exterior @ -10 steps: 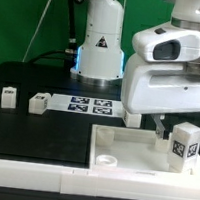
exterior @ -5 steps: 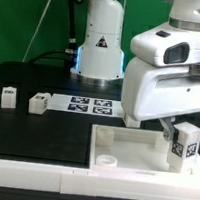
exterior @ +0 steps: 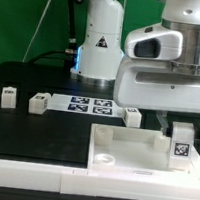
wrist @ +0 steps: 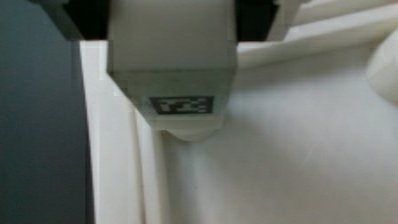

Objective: Assemble one leg

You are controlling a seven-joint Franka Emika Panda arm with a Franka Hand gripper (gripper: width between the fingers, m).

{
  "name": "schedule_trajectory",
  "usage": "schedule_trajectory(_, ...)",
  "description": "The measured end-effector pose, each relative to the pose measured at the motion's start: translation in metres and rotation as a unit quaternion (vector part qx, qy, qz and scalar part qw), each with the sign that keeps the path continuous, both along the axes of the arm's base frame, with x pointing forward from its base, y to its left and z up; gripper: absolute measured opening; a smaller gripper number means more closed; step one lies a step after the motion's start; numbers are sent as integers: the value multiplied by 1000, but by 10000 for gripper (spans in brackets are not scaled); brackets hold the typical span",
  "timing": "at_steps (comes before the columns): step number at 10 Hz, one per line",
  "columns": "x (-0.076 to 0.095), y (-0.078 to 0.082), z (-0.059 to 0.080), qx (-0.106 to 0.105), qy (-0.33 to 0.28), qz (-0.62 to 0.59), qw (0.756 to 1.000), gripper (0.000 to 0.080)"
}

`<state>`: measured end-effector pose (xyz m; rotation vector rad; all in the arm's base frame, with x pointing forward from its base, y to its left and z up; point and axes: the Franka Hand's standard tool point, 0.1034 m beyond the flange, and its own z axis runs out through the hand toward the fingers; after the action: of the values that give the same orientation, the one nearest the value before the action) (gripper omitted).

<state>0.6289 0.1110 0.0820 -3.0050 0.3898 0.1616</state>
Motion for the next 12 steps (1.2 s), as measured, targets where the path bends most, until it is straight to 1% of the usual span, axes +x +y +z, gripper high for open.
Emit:
schedule_trajectory(1, 0, -1, 0, -5, 7, -72, 997, 291)
schedule_trajectory(3, 0, 2, -1, -14, 28, -222, 974, 291)
schedule_trajectory(4, 0, 2, -1, -19, 33, -264, 964, 292)
schedule_trajectory(6, 0, 3, -1, -23, 40, -321, 946, 292)
schedule_trajectory(8, 0, 3, -2, -21, 38, -299, 953, 293)
schedule_trajectory(9, 0, 4, -2, -21, 37, -295, 955, 466)
schedule_trajectory(10, -1, 5, -2, -20, 33, -271, 962, 585)
schedule_trajectory(11, -1, 6, -2, -16, 23, -187, 982, 585)
schedule_trajectory(12, -1, 5, -1, -11, 15, -124, 992, 637)
